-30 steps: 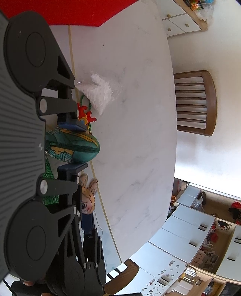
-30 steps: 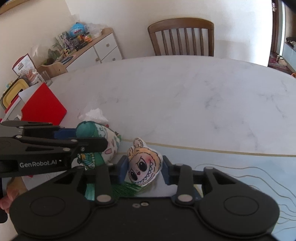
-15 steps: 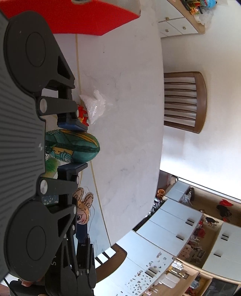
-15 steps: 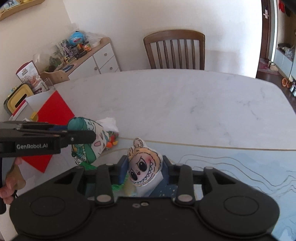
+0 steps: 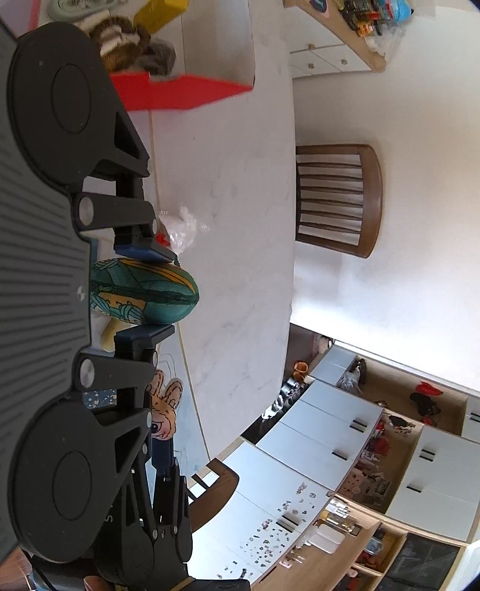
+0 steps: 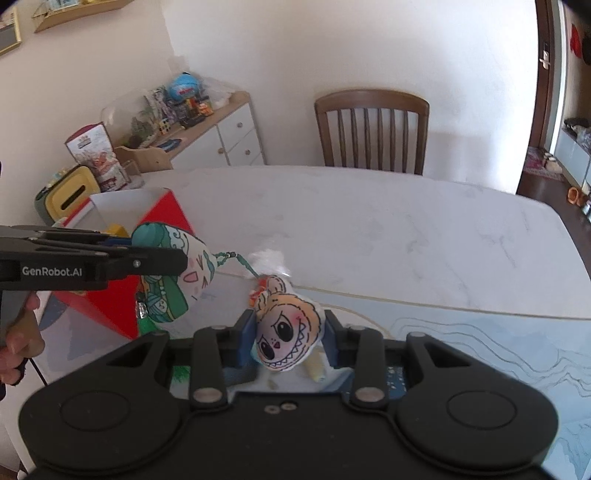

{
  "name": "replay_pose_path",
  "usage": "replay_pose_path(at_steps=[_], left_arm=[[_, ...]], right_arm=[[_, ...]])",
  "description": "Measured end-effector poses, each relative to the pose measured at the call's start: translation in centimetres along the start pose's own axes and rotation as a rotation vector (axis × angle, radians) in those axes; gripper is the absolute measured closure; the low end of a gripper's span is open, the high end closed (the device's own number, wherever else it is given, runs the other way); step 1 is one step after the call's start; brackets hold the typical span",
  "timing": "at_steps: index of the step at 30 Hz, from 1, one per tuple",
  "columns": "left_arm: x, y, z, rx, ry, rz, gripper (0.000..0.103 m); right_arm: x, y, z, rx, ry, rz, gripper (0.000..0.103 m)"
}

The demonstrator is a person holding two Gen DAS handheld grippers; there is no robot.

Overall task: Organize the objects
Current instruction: 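Carry green-teal egg toy with left tool while right tool carries plush to box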

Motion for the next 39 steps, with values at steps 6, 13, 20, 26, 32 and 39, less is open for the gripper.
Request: replay_pose_path(at_steps=[6,13,20,26,32,39], left_arm=[[0.3,-3.0,-2.0,-0.009,-0.019,0.021,0.069],[0.8,-6.8,-5.6,-0.036,-0.032,0.058,0.069],[1.1,-10.1,-9.8,-0.079,-0.054,0.087,0.069],[1.2,-12.5,-13.6,-0.116,-0.082,0.106,0.069],[1.4,-13.8,-17.0,-0.146,-0.103,0.116,0.069],[1.7,-14.3,-20.7,-0.194,-0.14,0.118,0.069]], right_arm=[[-1.2,-1.2,-3.5,0.002,-0.041,0.022,0.067],[-2.5,-1.4,-8.0,0.013,-0.099,0.035,0.067],[-3.9,-0.9,-13.0,0.006,-0.154,0.039,0.067],[-5.1,0.2,-16.9,0.004,-0.2,0.037,0.067],[-6.2,1.8,-20.3,0.004,-0.235,0.03,0.067],[-7.4,4.2,-22.8,0.016,-0.261,0.014,0.067]])
Point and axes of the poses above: each gripper's, at about its wrist camera, not at the fingertips, and y roughly the way its jaws point, z to its right, x to its underside, the point moved 7 cm from there along y, roughly the way its jaws point, and after that the axes turned 14 degrees about -z, right-handed, at the moved point
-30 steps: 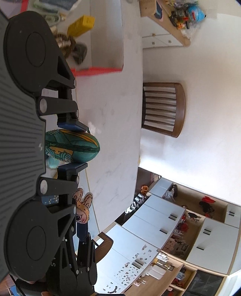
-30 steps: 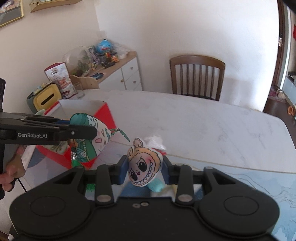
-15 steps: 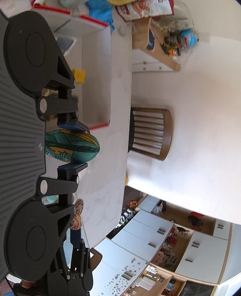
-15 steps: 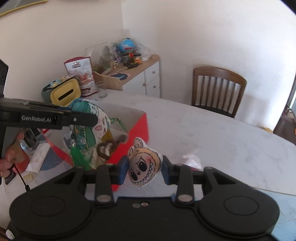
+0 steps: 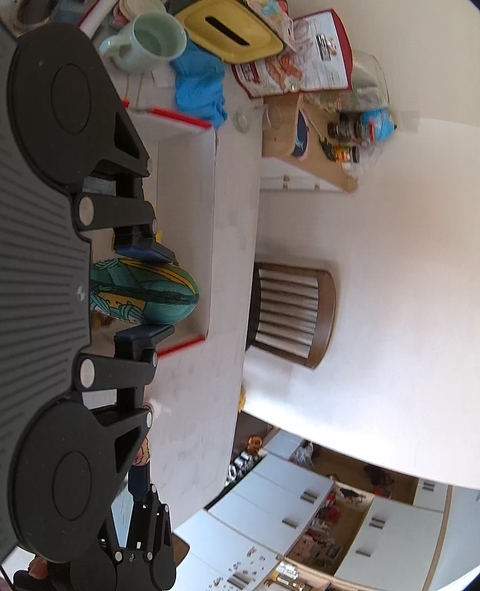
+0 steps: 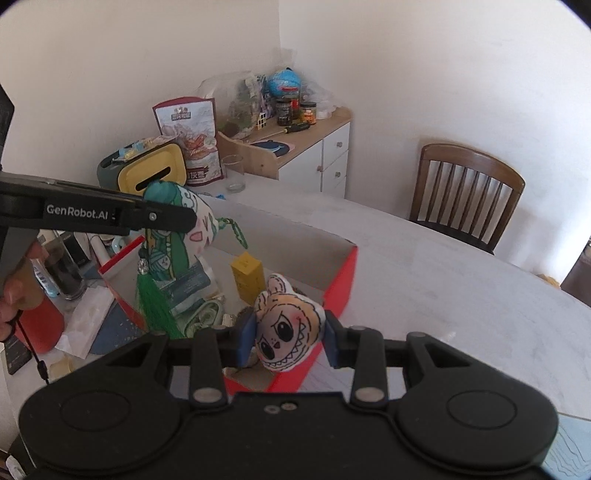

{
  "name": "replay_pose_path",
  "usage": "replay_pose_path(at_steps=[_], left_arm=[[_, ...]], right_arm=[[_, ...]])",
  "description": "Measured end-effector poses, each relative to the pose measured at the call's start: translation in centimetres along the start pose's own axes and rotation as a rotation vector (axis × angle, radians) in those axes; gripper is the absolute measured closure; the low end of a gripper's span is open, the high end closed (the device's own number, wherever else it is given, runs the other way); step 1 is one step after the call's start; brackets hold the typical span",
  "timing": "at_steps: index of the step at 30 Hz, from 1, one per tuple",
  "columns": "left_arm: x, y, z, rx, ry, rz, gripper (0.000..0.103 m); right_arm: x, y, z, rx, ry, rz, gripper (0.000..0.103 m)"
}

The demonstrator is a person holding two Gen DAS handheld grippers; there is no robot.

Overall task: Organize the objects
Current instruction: 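Carry green-teal egg toy with left tool while right tool carries plush to box, then open left gripper releasing egg toy in box while right gripper releases plush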

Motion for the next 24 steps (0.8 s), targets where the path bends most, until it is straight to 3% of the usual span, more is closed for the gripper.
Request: replay_pose_path(at_steps=[9,18,24], left_arm=[[0.1,2.7,-3.9,-0.077,-0.046,-0.022,0.069],[-1.1,6.2,-5.8,-0.101,-0.086,-0.039,0.069],[-0.5,9.0,-6.7,-0.115,-0.085,-0.102,0.069]], right_arm=[[-2.0,4.7,-2.6,0.011,-0.032,-0.053,0.067],[-3.4,9.5,-3.5,0.026,-0.019,-0.104,0.067],[-3.8,11.7,-3.9,0.02,-0.026,-0.126,0.067]])
Point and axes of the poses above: each gripper's, at about its wrist camera, not at the fingertips, and y roughly the way its jaws point, z to its right, x to its underside, the point moved 7 cm from there along y, roughly the way its jaws point, and after that the axes turned 14 degrees about -z, right-handed, at the moved point
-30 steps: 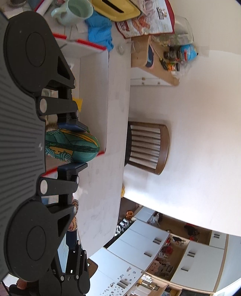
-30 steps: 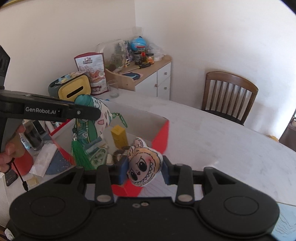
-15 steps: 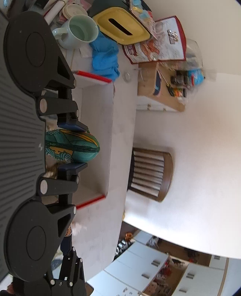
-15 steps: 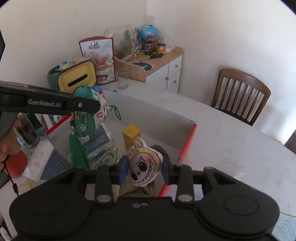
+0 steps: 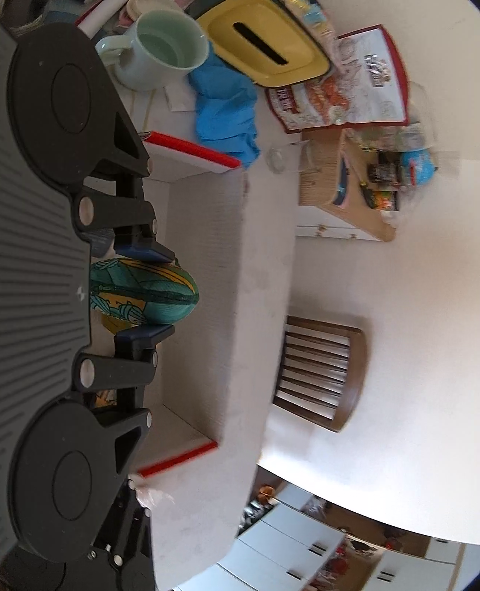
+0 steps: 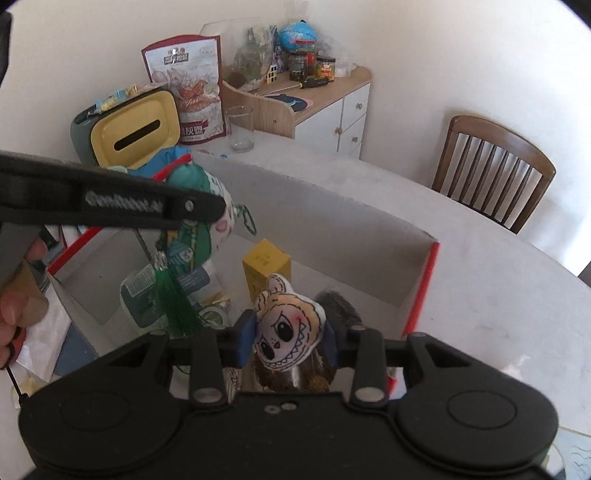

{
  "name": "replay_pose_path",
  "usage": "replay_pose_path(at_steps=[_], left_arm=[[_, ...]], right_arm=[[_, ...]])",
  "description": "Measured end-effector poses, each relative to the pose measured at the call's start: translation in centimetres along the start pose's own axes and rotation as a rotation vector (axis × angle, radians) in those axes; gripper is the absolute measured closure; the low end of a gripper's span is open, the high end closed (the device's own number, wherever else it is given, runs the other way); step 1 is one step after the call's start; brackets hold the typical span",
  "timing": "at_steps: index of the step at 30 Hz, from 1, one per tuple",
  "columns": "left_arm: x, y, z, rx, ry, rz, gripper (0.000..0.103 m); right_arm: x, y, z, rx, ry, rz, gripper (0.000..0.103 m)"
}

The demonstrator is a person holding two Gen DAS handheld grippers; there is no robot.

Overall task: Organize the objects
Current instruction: 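Open left gripper releasing egg toy in box while right gripper releases plush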

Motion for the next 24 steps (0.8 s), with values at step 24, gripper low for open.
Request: replay_pose_path(at_steps=[24], left_arm=[[3.2,4.9,-0.8,-0.02,0.027,-0.17,0.067]], right_arm=[[0.5,3.0,-2.0,-0.027,-0.061,-0.09,0.063]])
Point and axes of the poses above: each gripper's, at about its wrist camera, not at the fingertips, and y roughly the way its jaws point, z to its right, x to its underside, the point moved 7 cm from there along y, roughly the way its jaws point, and after that the axes turned 14 degrees about -z, right-handed, at the moved point
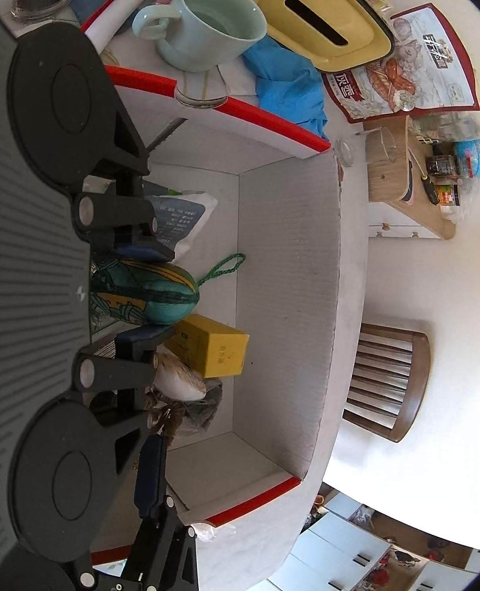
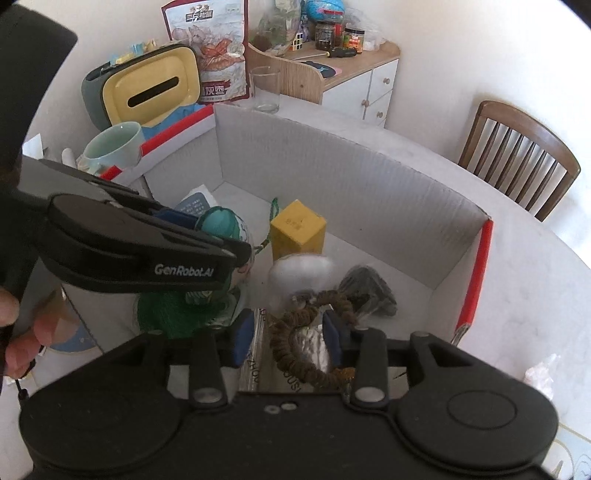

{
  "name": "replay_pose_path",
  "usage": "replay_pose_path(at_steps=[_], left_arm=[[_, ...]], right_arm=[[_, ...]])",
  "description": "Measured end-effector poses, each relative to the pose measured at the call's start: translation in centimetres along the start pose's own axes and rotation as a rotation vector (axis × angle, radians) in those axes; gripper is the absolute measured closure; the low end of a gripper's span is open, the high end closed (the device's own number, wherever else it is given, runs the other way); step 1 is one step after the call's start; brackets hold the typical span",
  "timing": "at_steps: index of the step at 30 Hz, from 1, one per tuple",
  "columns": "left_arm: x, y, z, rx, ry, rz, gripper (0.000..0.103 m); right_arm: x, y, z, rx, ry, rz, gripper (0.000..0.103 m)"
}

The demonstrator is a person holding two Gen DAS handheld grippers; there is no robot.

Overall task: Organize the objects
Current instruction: 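Open left gripper releasing egg toy in box while right gripper releases plush, then move both tools back from the box to the item pile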

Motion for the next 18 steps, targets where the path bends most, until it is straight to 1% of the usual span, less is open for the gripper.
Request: replay_pose_path(at_steps=[3,5,7,10,14,16,18], left_arm=[[0.1,-0.1,0.3,-0.004,0.009,0.003,0.063],[0.3,-0.3,0.6,-0.004,0.017,0.01,0.057],[0.4,-0.7,0.8,-0.006,0.019,0.02,0.047],[0.6,-1.3,1.1,-0.007,0.025,0.039,0.044],[0.7,-2.1,1.4,-0.01,0.026,0.05,0.044],[0.9,-2.5,1.4,-0.009,0.024,0.059,0.039],[1.0,-3.0,1.4,-0.012,0.019,0.072,0.037]], right_arm=[[0.2,-0.3,0.0,-0.009,-0.001,-0.003,0.059],[0.4,-0.7,-0.1,-0.007,-0.005,0.001,0.057],[0.6,-1.0,-0.1,-0.004,-0.008,0.004,0.056],[0.8,-1.5,0.0,-0.008,0.002,0.012,0.055],[1.1,-2.7,0.1,-0.007,0.003,0.034,0.05],[1.3,-3.2,0.2,-0.005,0.004,0.044,0.047],[1.5,-3.8,0.2,-0.006,0.006,0.053,0.045]])
Point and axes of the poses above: each gripper's, at about its wrist camera, not at the fingertips, and y roughly the way its jaws point, z to its right, x to its underside, the point moved 7 cm from there along y, roughly the way its jaws point, and after that the axes turned 14 degrees about -z, right-handed, at the moved point
